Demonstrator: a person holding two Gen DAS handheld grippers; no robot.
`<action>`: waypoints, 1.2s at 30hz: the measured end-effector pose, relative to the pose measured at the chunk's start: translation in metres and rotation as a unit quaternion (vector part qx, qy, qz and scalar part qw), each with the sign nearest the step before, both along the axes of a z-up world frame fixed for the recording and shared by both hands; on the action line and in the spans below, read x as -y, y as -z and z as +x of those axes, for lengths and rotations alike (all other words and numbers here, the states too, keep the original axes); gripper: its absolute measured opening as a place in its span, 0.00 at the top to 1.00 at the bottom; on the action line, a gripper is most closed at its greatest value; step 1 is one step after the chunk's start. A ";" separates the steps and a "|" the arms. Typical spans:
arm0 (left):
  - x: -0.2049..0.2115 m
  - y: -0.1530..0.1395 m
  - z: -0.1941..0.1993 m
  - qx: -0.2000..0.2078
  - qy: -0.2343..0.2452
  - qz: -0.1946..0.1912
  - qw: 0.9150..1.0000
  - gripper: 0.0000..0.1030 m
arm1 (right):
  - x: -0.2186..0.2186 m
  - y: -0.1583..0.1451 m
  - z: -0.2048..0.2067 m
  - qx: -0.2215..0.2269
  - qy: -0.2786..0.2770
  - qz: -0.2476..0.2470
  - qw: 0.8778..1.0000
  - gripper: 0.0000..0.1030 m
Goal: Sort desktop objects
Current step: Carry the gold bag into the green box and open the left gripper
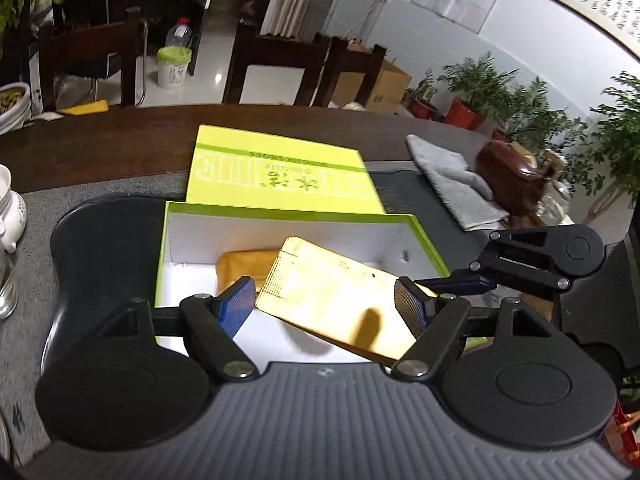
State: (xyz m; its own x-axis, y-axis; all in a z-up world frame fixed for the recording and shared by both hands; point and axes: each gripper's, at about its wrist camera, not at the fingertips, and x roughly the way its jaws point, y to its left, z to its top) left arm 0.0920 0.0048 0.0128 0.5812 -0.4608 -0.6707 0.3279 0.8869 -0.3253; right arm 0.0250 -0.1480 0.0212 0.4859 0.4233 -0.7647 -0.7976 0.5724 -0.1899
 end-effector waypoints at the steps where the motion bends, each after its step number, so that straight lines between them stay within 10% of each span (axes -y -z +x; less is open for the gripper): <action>1: 0.001 0.004 0.008 -0.006 -0.001 0.004 1.000 0.27 | -0.002 0.002 0.007 -0.005 -0.001 -0.001 1.000 0.45; 21: -0.010 0.061 0.052 -0.077 -0.016 0.047 0.996 0.26 | -0.017 0.070 0.093 -0.126 -0.024 -0.022 0.992 0.40; 36: -0.006 0.030 0.023 -0.031 -0.022 0.043 0.998 0.20 | 0.011 0.035 0.051 -0.060 0.035 0.016 0.997 0.16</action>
State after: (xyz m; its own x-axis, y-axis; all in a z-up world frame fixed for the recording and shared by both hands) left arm 0.1152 0.0106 -0.0170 0.5560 -0.3756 -0.7415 0.2703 0.9253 -0.2660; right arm 0.0761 -0.1591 -0.0141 0.4199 0.4173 -0.8059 -0.7720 0.6312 -0.0754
